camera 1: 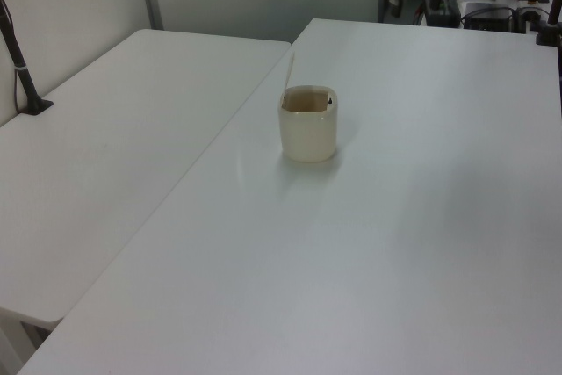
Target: Close the trash bin
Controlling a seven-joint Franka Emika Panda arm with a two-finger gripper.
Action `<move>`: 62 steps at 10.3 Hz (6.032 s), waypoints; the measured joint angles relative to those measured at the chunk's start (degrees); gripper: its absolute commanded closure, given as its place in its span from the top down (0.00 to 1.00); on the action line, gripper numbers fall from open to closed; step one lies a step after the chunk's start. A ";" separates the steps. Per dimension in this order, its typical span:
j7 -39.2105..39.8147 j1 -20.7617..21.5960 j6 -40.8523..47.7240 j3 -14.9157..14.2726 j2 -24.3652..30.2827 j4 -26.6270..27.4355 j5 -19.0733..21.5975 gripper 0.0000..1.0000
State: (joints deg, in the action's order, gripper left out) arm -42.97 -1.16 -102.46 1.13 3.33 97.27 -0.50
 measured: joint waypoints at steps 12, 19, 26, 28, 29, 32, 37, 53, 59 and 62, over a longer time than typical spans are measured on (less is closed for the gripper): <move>-20.14 3.99 -36.18 0.03 -20.41 -17.45 2.58 0.00; -24.10 8.13 -42.12 0.03 -26.39 -17.06 1.20 0.00; -24.09 7.35 -32.02 -1.54 -26.17 -14.30 0.52 0.00; -23.90 7.15 -28.84 -2.01 -25.30 -14.30 0.22 0.00; -23.49 7.13 -26.91 -2.20 -24.83 -14.30 -0.35 0.00; -21.33 7.12 -22.48 -2.61 -24.36 -13.99 -1.16 0.00; -21.20 7.17 -22.11 -2.61 -25.11 -12.16 -2.78 0.00; -20.68 7.19 -22.13 -2.53 -25.91 -9.59 -5.05 0.00; -13.59 4.87 -13.32 -2.55 -17.82 -10.26 -4.40 0.01; -1.96 4.06 -1.78 -2.51 -9.48 -9.33 -3.09 0.81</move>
State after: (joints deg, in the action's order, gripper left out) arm -44.93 2.90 -104.24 -1.37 -6.15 87.94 -3.59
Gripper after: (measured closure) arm 0.952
